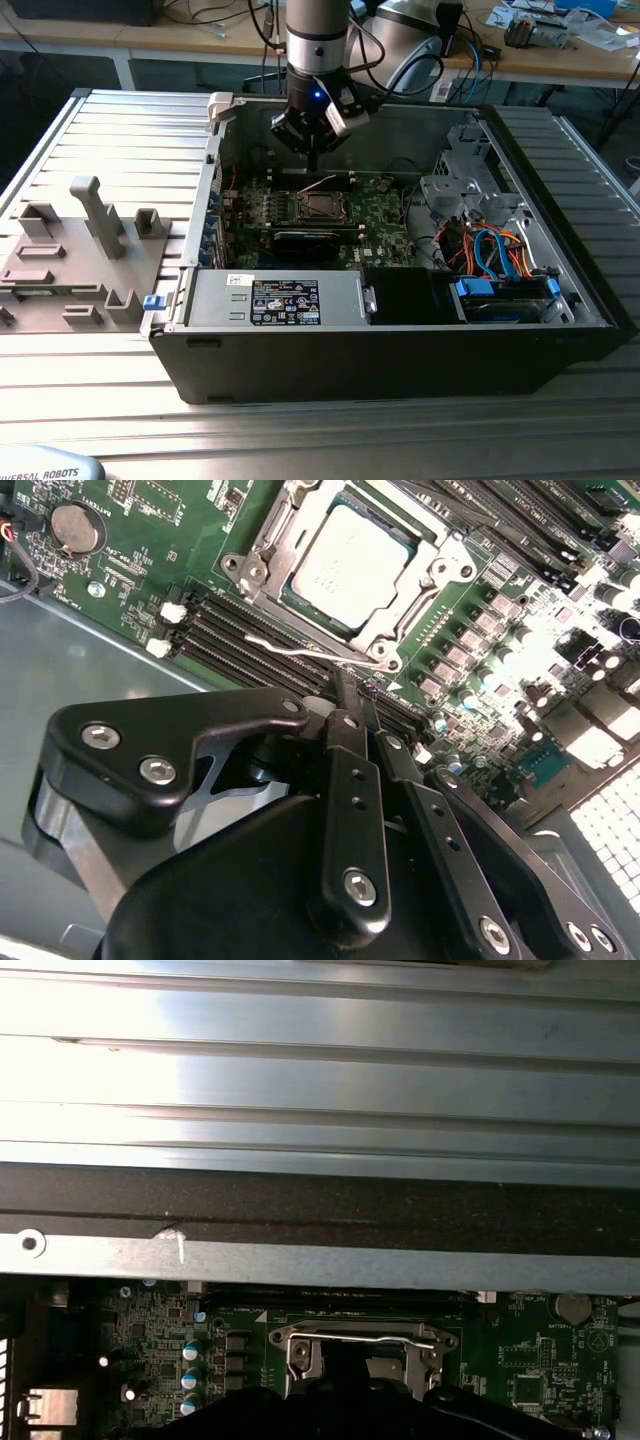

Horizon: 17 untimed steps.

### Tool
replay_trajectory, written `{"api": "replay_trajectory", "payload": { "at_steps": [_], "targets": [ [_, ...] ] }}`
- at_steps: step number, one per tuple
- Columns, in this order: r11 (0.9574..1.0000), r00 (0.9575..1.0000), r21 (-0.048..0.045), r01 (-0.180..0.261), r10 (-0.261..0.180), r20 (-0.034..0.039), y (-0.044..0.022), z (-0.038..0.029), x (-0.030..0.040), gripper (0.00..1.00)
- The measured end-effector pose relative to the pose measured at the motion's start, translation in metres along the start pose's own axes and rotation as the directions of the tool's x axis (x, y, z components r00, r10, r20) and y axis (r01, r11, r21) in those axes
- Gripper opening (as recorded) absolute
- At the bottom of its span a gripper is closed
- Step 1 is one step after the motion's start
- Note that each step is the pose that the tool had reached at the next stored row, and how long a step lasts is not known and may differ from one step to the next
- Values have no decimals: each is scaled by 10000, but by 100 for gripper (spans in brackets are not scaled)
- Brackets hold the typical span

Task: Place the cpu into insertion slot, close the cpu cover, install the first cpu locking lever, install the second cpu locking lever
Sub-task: 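Install the first cpu locking lever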

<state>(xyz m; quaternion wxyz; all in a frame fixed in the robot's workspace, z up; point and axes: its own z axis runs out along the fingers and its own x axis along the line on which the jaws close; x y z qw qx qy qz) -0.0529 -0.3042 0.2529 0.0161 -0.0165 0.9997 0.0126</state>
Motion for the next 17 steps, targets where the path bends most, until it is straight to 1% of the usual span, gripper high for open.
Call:
{"api": "replay_trajectory", "payload": {
  "at_steps": [17],
  "targets": [
    [10000,10000,1,-1,1,0,-1,18,-23,11]
  ]
}}
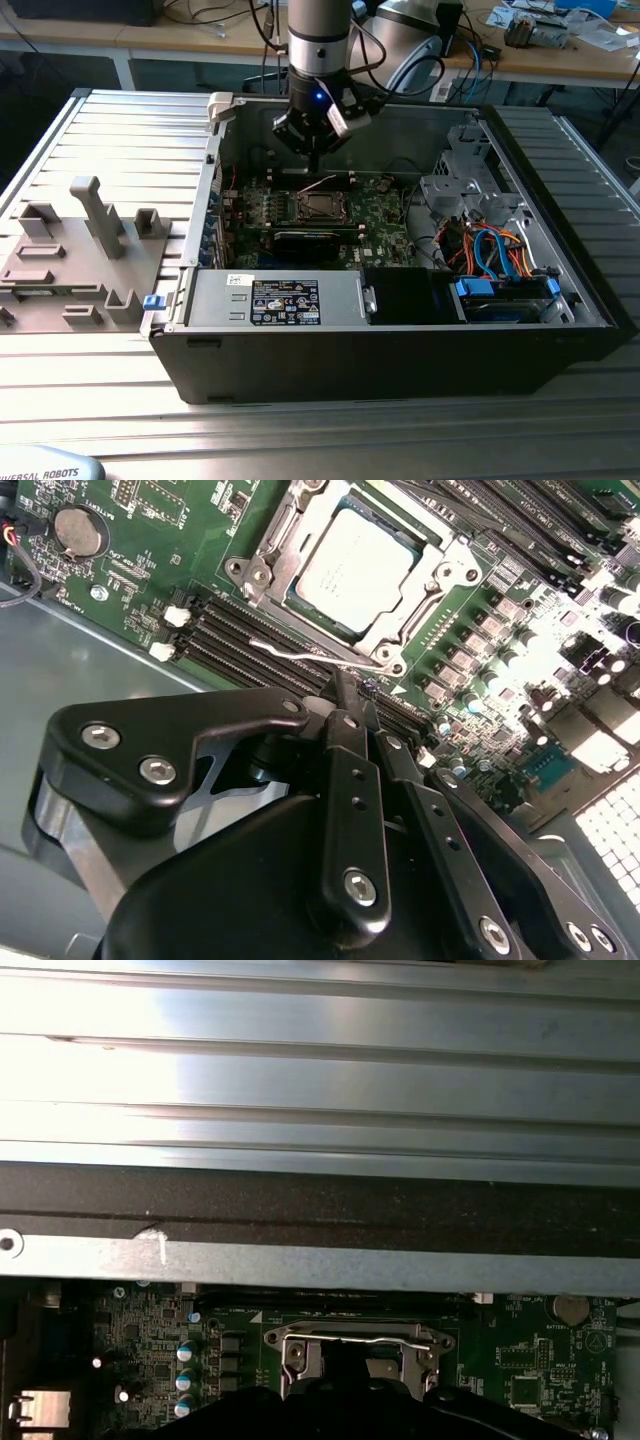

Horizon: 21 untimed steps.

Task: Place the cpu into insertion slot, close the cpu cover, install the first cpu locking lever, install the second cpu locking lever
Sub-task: 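Install the first cpu locking lever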

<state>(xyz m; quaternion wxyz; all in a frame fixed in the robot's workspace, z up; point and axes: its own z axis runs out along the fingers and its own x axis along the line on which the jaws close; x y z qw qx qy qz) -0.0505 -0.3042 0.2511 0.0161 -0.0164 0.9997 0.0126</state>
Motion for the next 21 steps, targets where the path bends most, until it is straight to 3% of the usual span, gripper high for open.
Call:
{"api": "replay_trajectory", "payload": {
  "at_steps": [21],
  "targets": [
    [10000,10000,0,0,0,0,-2,22,-38,11]
  ]
}}
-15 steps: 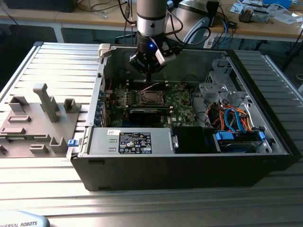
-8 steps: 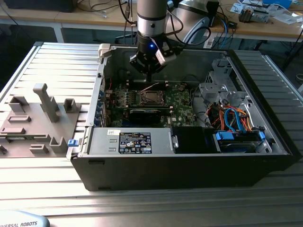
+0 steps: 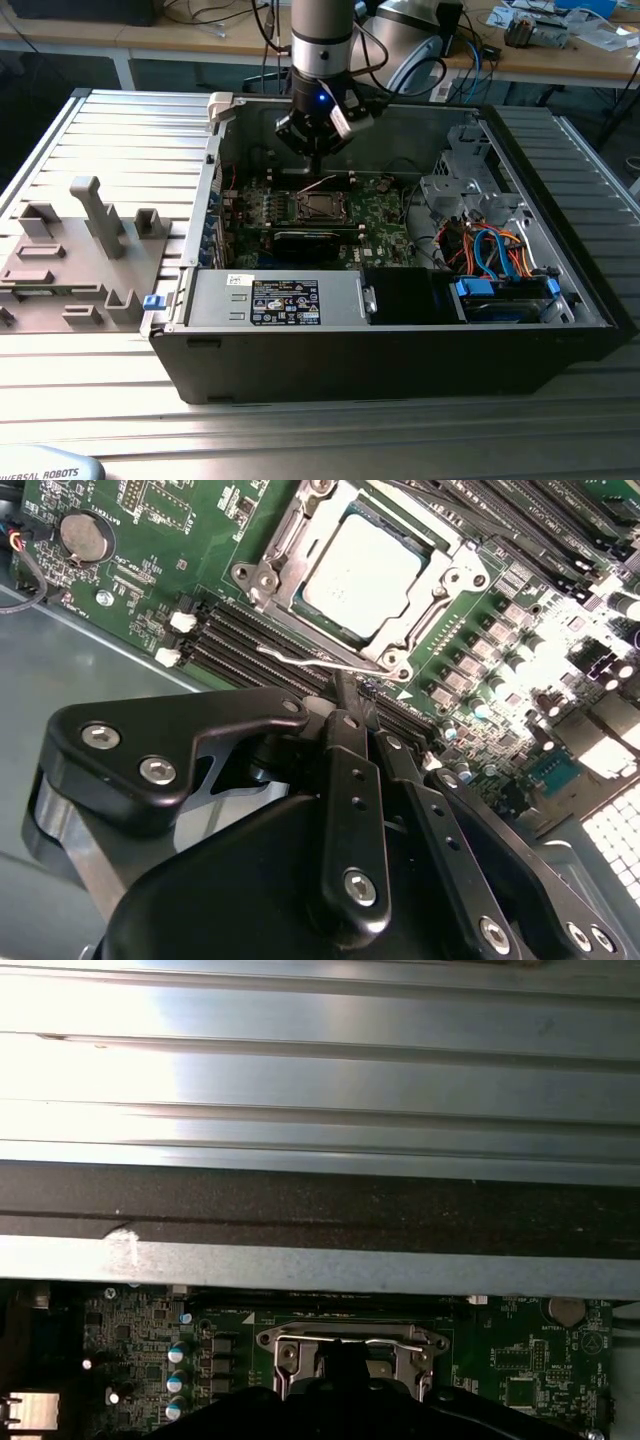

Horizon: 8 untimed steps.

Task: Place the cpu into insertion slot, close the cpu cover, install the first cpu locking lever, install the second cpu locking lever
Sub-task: 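Install the first cpu locking lever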

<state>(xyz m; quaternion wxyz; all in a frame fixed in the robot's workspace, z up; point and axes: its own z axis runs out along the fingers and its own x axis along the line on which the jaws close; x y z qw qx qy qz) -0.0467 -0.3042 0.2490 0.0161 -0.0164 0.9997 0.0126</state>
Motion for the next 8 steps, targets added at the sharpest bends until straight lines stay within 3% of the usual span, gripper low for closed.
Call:
{"api": "replay_trajectory", "payload": {
  "at_steps": [8],
  "targets": [
    [10000,10000,0,1,-1,0,-1,15,-17,11]
  ]
}}
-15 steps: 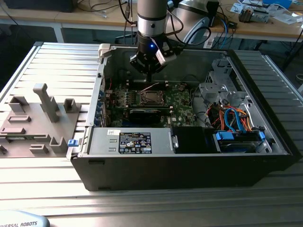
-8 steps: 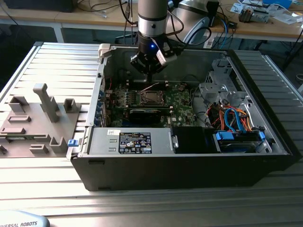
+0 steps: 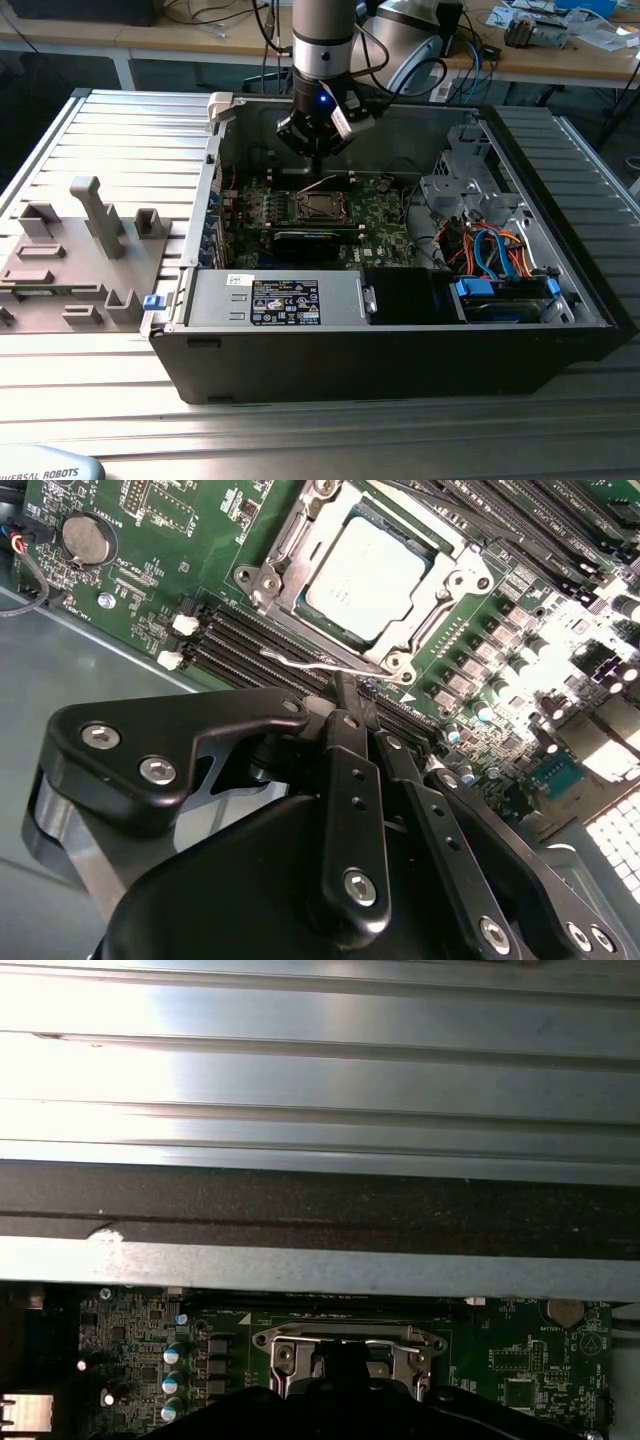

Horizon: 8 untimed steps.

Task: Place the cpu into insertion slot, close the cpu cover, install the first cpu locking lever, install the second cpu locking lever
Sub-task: 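Install the first cpu locking lever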

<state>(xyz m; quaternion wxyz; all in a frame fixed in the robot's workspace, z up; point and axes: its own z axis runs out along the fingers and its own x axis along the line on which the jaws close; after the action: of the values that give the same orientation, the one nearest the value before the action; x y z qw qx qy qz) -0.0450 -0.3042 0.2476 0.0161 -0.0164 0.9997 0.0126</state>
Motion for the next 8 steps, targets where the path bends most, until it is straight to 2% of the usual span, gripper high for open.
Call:
{"api": "replay_trajectory", "payload": {
  "at_steps": [8],
  "targets": [
    [10000,10000,0,0,0,0,-1,27,-10,11]
  ]
}}
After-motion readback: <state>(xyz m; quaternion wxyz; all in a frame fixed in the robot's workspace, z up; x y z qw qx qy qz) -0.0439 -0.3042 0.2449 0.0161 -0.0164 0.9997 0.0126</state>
